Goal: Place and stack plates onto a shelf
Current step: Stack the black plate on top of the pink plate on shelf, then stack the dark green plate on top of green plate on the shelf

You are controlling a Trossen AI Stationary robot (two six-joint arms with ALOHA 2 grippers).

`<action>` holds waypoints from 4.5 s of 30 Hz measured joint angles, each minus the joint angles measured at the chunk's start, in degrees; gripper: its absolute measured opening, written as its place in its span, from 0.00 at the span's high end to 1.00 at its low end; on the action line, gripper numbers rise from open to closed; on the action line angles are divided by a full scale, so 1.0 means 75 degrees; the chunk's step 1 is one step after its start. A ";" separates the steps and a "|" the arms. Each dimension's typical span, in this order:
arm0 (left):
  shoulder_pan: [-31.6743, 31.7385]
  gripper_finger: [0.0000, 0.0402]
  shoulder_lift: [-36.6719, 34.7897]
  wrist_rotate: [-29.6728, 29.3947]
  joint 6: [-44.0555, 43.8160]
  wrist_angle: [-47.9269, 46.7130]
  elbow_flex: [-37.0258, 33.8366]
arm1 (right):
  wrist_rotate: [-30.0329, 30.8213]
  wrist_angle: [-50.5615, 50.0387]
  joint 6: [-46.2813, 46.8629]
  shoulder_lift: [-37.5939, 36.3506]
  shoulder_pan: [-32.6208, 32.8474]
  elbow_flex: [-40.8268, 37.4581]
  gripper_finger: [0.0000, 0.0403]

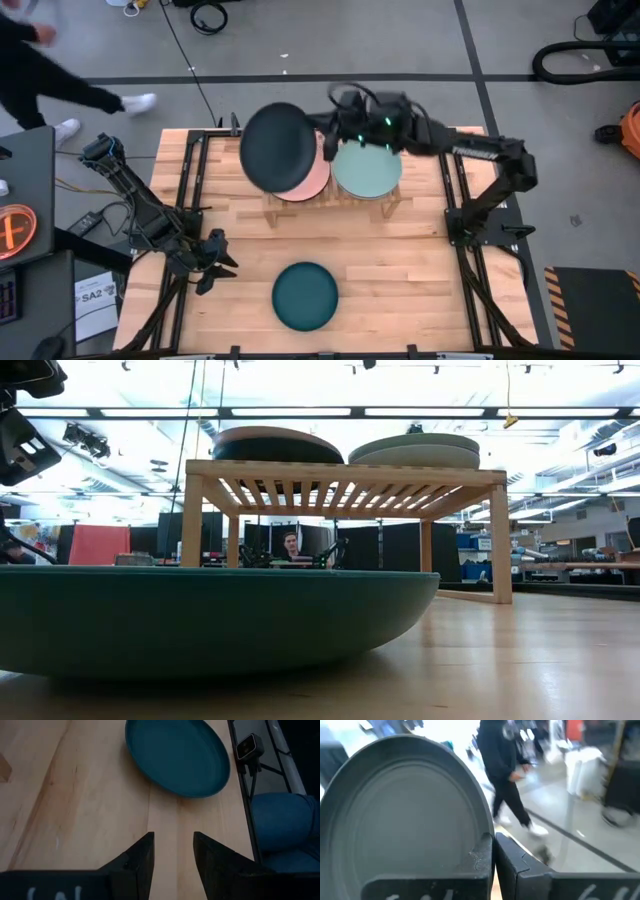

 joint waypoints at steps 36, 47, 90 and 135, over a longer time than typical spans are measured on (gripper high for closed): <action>0.0000 0.65 0.0001 -0.0023 -0.0004 0.0005 0.0009 | -0.1026 -0.4877 0.0166 0.2153 -0.1054 0.2202 0.96; 0.0000 0.65 0.0001 -0.0023 -0.0006 0.0004 0.0009 | -0.0863 -0.4970 0.0169 0.2153 -0.1054 0.2196 0.91; 0.0568 0.65 0.0232 -0.1297 0.0780 0.2610 0.0009 | -0.0476 -0.5284 -0.0646 0.2037 0.0829 0.2190 0.61; 0.2101 0.65 0.5334 0.0495 -0.1139 -0.0601 0.3442 | 0.2880 -0.5394 0.4640 0.1967 0.5949 -0.1648 0.61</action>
